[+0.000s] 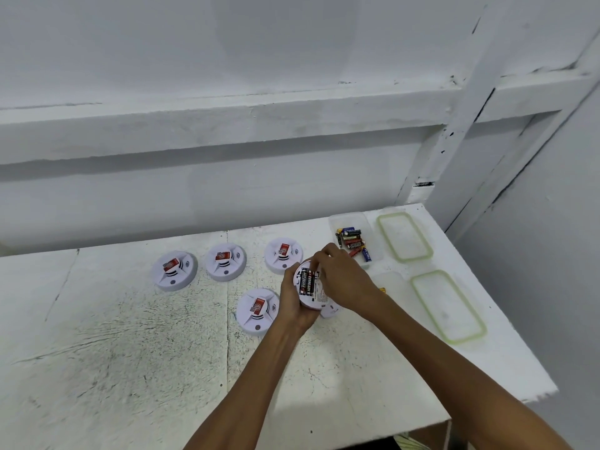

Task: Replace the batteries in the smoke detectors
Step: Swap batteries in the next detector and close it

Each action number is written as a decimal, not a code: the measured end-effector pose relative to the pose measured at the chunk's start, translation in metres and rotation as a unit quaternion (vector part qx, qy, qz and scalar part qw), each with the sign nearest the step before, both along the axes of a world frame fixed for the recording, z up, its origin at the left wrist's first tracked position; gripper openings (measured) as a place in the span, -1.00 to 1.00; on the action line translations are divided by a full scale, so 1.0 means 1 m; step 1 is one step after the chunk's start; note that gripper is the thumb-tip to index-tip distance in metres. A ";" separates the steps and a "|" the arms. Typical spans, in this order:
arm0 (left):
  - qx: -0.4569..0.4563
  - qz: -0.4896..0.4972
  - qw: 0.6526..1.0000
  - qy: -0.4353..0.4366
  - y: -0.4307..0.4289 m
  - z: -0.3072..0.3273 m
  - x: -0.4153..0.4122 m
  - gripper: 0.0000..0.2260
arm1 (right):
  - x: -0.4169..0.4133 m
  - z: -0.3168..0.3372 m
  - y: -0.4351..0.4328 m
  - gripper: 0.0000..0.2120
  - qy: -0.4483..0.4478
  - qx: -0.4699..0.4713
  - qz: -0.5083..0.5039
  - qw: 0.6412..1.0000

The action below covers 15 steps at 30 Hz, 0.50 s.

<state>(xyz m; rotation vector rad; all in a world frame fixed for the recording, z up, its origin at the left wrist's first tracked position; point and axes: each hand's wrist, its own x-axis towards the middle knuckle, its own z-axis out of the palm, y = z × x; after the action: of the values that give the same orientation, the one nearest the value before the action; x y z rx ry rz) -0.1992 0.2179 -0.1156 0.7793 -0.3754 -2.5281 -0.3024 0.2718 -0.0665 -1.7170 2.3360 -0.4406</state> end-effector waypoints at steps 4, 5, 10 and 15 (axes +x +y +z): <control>-0.002 0.004 1.000 -0.008 0.000 0.001 -0.006 -0.73 | -0.005 0.003 -0.006 -0.72 -0.015 0.042 -0.007 0.999; -0.002 0.004 1.000 -0.009 -0.002 0.001 -0.006 -0.73 | -0.004 0.004 -0.009 -0.71 -0.016 0.046 -0.012 0.999; -0.006 0.003 1.000 -0.013 -0.003 -0.002 -0.008 -0.73 | 0.000 0.002 -0.010 -0.81 0.001 0.017 -0.036 0.999; -0.006 0.003 1.000 -0.031 0.001 -0.006 -0.008 -0.73 | 0.004 -0.008 -0.004 -0.67 -0.001 -0.025 -0.059 0.998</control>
<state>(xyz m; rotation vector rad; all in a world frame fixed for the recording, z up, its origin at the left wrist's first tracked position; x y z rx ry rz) -0.2072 0.2185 -0.1215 0.8538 -0.4068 -2.4995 -0.2987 0.2677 -0.0746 -1.6046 2.4530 -0.5254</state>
